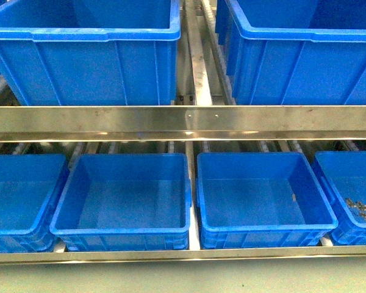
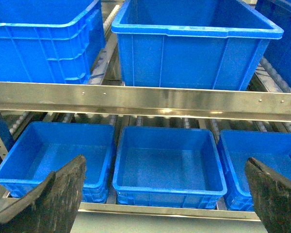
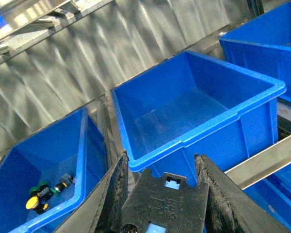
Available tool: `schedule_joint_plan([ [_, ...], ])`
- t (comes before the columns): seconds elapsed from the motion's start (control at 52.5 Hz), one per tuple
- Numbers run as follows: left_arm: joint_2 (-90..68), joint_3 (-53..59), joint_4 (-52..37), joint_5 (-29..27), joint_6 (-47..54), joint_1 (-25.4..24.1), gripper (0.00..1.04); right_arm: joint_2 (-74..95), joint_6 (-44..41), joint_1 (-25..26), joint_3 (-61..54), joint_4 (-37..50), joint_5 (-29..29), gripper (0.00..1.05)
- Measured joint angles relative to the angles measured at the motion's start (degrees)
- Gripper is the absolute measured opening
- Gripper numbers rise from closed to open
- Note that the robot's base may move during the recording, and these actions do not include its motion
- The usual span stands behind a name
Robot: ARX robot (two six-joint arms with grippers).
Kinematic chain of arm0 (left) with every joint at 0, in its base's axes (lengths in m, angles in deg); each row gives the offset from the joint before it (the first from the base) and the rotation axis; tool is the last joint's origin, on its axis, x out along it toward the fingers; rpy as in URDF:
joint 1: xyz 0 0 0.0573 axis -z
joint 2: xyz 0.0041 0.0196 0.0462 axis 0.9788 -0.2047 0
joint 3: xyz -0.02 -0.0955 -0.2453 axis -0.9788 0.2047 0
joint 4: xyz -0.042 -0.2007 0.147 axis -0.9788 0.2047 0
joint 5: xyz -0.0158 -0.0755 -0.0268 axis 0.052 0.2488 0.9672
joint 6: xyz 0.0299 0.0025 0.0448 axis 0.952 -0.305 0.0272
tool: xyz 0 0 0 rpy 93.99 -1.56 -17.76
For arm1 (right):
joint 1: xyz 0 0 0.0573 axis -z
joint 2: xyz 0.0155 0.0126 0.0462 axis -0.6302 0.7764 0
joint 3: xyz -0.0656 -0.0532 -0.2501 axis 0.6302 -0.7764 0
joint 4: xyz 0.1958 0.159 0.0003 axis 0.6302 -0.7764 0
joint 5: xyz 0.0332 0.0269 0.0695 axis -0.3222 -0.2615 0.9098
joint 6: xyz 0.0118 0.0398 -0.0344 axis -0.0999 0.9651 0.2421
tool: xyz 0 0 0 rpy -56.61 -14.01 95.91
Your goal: Pick red and yellow buttons and place in box
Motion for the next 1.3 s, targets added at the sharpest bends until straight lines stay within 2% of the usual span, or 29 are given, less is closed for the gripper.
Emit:
schedule_joint_plan([
  [0.8,0.0,0.02,-0.15,-0.02,0.04,0.04,0.97,-4.55,5.14,3.8,-3.89,-4.24,0.17,0.35],
  [1.296,0.0,0.02,-0.17,0.02,0.11,0.04,0.97,-9.22,3.63,4.92,-8.44,-6.95,-3.58,0.35],
])
